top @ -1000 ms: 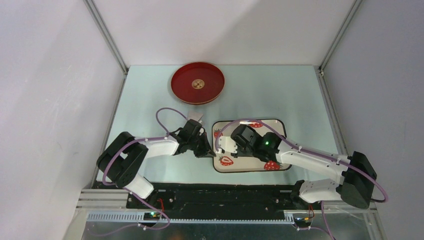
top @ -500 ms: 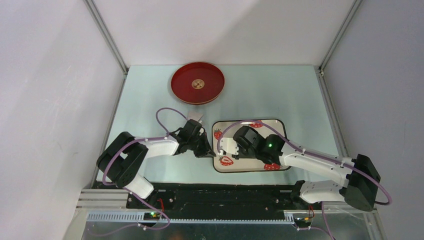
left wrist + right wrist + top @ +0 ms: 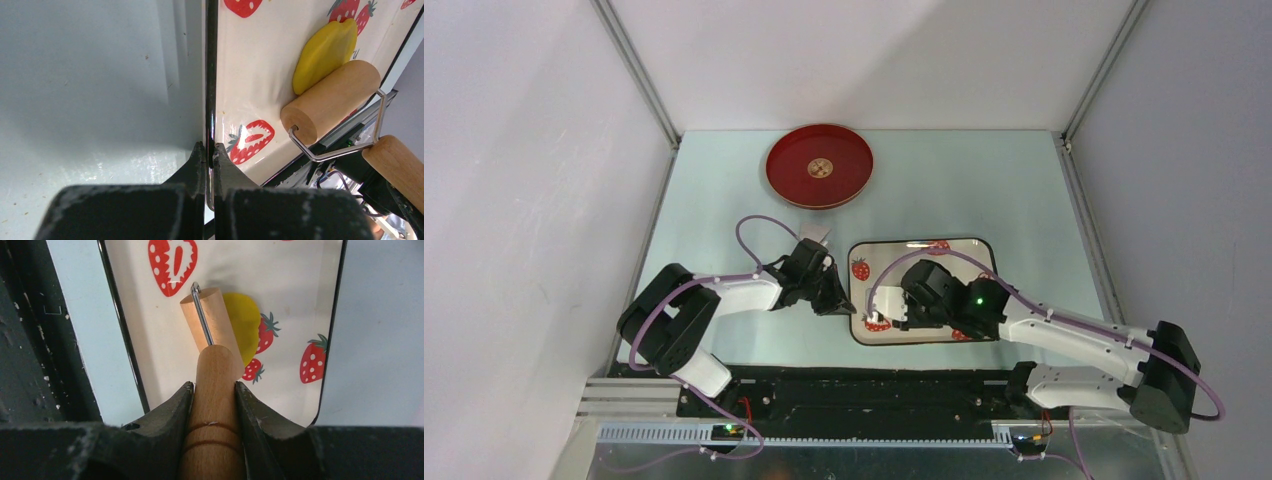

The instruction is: Roll out the dumpling wrappers from the dough

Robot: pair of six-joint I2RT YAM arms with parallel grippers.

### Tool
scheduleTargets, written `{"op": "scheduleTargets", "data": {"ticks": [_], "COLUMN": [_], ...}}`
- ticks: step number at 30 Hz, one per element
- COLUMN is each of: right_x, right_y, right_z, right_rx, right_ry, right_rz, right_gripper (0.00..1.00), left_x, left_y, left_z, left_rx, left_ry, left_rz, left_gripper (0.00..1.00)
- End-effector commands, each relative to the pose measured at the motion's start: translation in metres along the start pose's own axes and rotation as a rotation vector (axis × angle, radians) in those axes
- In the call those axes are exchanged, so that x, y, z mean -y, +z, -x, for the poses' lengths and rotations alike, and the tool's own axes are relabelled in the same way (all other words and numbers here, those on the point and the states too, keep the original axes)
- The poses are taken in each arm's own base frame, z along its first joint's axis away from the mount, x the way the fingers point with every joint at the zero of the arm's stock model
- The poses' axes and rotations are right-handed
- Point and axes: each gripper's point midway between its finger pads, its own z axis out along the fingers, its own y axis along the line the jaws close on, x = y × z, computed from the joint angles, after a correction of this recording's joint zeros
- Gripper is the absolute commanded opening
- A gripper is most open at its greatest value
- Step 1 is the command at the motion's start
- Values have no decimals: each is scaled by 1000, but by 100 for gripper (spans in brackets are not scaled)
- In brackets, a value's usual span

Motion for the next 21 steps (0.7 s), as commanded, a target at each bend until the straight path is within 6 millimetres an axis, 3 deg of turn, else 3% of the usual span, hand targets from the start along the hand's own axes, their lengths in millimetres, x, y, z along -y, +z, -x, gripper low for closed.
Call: {"op": "scheduleTargets", "data": {"ticks": [1,4,6,11,15,21], "right_x": [-76,-50,-27,26,51,68], "right_y": [-3,-11,-22,-70,-81,-61], "right_z": [-51,-40,-20,26,29,17], "right_rx": [-167,-108,0,274,274,168], "right_ry": [73,85,94,152,167,185], "right_rz": [304,204,112,-44,-96,-80], "right_gripper": [0,0,0,0,0,0], "left_x": [-37,-37,-37,-37,-37,-37], "left_y": [5,5,5,5,5,6], "left_z": [-20,-20,-20,-20,-20,-20], "left_rx": [-50,-50,-50,-51,-53,-53], "left_ry": [-14,-14,-14,-14,-14,-14], "left_rz": [139,139,139,141,140,141], "left_gripper": [0,0,0,0,0,0]}}
